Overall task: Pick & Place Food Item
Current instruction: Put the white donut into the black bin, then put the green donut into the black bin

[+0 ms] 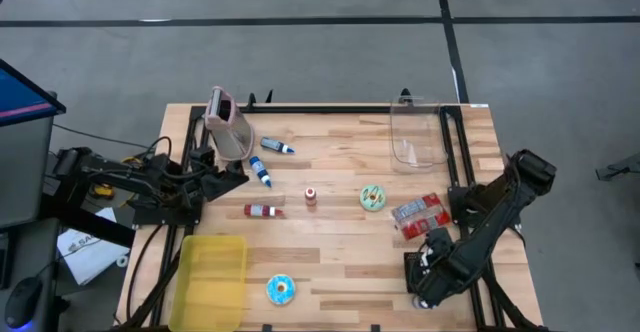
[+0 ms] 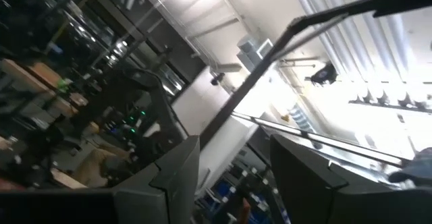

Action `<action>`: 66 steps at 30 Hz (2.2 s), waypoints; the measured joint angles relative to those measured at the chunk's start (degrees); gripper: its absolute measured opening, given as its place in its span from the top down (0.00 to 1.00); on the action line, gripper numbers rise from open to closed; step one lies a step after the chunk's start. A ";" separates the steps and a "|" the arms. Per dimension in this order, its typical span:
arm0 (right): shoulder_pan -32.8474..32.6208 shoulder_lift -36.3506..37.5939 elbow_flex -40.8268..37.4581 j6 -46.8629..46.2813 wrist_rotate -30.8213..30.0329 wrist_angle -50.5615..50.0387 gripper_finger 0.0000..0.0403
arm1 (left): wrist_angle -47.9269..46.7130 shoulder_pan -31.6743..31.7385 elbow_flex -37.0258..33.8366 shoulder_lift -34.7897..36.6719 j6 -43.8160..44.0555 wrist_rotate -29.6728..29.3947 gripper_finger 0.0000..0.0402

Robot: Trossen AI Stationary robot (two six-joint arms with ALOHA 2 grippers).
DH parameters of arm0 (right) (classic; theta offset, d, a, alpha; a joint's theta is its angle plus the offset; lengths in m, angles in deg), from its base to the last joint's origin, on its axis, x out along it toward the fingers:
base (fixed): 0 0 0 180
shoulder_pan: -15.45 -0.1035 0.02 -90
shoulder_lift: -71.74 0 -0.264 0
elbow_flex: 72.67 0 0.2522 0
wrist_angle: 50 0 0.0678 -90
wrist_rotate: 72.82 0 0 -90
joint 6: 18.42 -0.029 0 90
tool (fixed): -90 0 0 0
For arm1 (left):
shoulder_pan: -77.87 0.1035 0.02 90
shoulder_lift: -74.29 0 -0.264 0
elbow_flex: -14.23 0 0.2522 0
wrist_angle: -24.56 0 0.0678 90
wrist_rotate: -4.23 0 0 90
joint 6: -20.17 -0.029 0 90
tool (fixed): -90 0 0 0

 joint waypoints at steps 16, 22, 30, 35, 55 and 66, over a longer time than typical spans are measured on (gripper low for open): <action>-4.84 -0.17 -3.54 0.10 3.13 2.46 0.72 | 0.37 -4.56 0.00 -0.29 -1.95 -2.48 0.56; -4.84 -0.22 -5.51 1.00 3.09 5.91 0.72 | 0.47 -4.56 0.00 -0.29 -1.79 -3.10 0.56; -5.14 -0.22 -5.49 1.58 3.60 5.55 0.63 | 0.87 -4.53 0.00 -0.29 -1.77 -3.10 0.56; -5.13 -0.22 -5.49 2.02 5.36 5.51 0.59 | 0.92 -4.53 0.00 -0.29 -1.77 -3.08 0.56; -3.71 -0.04 -3.76 3.06 5.01 2.08 0.50 | 0.94 -4.58 0.00 -0.29 -1.81 -1.77 0.56; 0.62 -0.04 5.26 3.13 -7.59 -5.24 0.50 | 0.83 -4.58 0.00 -0.29 -1.94 -2.10 0.56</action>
